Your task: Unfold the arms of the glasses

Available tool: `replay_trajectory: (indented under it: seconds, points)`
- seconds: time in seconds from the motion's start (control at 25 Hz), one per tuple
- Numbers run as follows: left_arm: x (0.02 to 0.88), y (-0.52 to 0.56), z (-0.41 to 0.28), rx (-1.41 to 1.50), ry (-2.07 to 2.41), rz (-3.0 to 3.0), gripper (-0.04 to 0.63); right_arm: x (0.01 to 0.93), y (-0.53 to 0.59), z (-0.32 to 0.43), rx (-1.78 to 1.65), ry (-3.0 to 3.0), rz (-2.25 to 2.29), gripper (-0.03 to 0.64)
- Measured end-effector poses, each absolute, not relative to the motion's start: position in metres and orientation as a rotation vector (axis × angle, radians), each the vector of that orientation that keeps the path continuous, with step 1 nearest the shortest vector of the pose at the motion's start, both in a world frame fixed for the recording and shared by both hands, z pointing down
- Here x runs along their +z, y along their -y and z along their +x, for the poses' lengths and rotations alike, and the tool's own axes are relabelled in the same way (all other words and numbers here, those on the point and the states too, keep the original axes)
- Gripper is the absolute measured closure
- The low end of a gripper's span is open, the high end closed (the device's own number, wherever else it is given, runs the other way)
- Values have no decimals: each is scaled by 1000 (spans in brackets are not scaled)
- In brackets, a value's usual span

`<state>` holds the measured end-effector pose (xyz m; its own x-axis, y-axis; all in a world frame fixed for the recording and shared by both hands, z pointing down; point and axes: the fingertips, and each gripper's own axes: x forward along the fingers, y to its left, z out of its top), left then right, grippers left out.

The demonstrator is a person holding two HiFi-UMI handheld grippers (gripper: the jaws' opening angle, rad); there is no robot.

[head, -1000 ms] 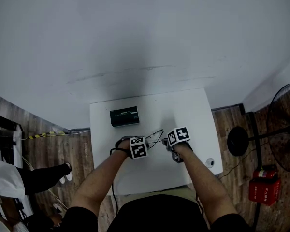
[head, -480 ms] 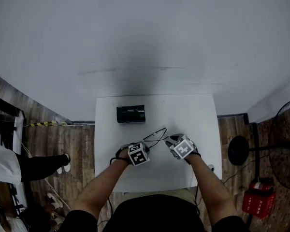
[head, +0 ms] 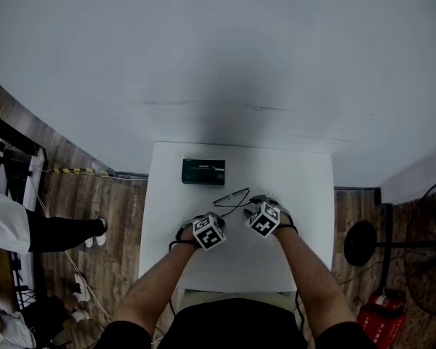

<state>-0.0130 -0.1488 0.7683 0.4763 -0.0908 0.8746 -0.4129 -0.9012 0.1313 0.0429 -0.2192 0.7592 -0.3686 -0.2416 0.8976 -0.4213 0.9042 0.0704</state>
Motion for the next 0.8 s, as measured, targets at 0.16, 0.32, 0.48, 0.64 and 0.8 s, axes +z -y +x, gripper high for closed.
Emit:
replay_trajectory:
  seconds: [0.16,0.32,0.48,0.64,0.8]
  points:
    - [771,153,-21,1363,489,2355,588,774,228,30,78,1935,405,462]
    - [775,153,-31,1369,538,2333,588,780,233,22,-10,1921,388,558]
    - [774,151,-41,1356,570,2328,588,782,219,21,9,1945,374,603]
    - [770,156,-43,1347,602,2341,582,782,201,28,54,1959,344,603]
    - [767,153,-38,1369,596,2363,531,779,176,30,71,1966,300,603]
